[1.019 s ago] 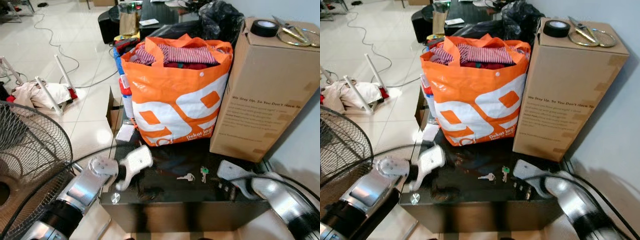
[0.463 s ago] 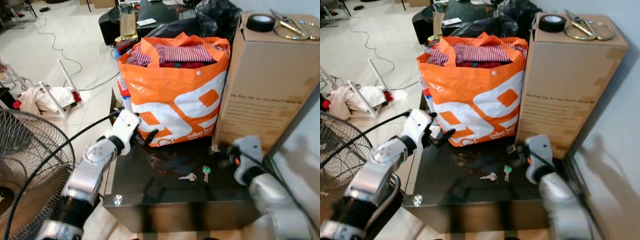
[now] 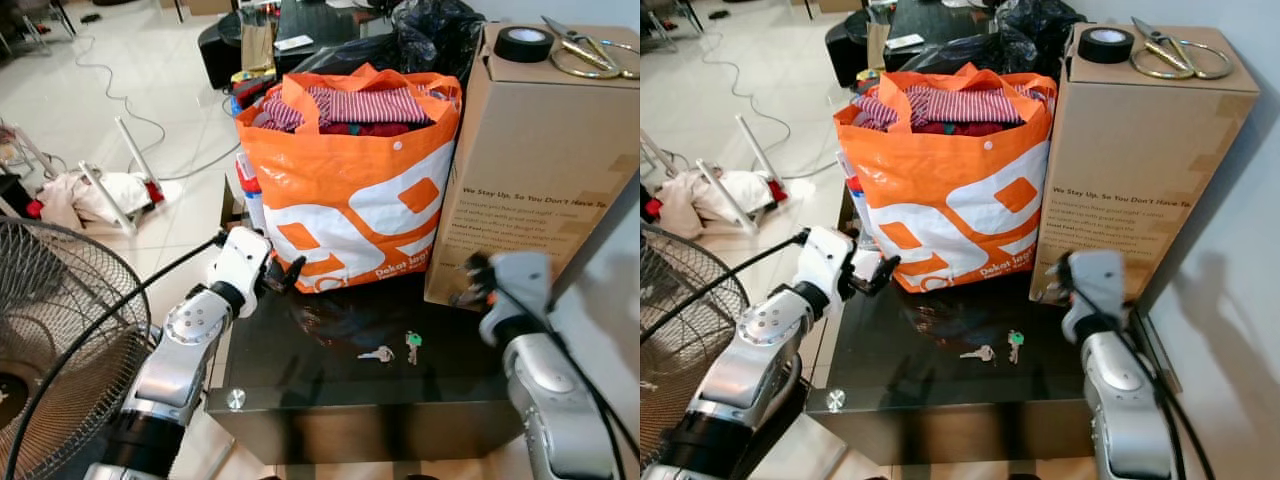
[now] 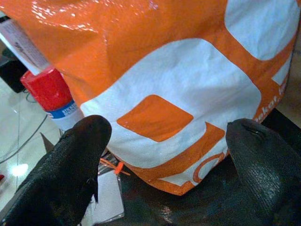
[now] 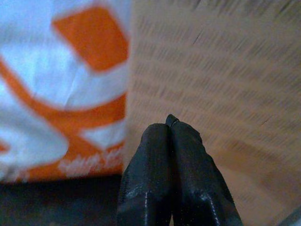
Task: Hang keys on a hook
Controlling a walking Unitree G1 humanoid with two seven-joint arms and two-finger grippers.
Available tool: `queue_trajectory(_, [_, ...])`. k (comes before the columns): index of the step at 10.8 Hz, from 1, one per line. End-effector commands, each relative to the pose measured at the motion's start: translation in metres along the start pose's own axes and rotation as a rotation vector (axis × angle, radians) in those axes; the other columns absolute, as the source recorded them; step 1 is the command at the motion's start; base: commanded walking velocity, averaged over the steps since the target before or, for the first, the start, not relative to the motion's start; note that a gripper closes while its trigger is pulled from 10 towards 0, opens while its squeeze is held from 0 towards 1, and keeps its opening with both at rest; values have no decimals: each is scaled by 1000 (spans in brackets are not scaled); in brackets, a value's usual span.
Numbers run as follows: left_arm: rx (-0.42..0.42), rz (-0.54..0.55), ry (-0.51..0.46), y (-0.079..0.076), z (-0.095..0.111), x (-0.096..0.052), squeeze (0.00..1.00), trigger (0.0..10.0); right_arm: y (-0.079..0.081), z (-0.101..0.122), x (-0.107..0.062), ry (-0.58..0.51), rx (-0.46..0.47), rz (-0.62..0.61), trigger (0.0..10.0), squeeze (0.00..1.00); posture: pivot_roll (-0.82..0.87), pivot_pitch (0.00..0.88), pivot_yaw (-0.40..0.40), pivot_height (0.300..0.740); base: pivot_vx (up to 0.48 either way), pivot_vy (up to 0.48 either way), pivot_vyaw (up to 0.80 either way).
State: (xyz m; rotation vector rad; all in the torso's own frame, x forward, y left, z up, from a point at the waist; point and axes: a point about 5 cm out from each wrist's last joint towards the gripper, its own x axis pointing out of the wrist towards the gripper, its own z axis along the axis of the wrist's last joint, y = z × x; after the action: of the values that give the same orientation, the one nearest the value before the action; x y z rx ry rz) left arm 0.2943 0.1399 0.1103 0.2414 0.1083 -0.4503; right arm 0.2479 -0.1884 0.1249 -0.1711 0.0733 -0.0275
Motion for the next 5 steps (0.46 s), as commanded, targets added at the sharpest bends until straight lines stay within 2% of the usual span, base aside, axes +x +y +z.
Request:
queue_trajectory(1, [-1, 46, 8, 7, 0, -5, 0, 10000, 0, 7, 2, -34, -6, -27, 10000, 0, -167, 0, 75, 740, 0, 0, 0])
queue_trajectory(2, [-9, 62, 7, 8, 0, -7, 0, 10000, -1, 7, 5, -29, -13, -44, 10000, 0, -157, 0, 62, 740, 0, 0, 0])
queue_trajectory(3, [-19, 79, 11, 7, -1, -10, 0, 10000, -8, 7, 8, -32, 17, -100, 10000, 0, -147, 0, 53, 740, 0, 0, 0])
queue_trajectory(4, [-30, 84, 15, 5, -2, -14, 0, 10000, -11, 5, 10, -26, 42, -99, 10000, 0, -126, 0, 30, 740, 0, 0, 0])
queue_trajectory(5, [-35, 92, 18, 4, -3, -16, 0, 10000, -11, 7, 12, -31, 29, -84, 10000, 0, -119, 0, 19, 740, 0, 0, 0])
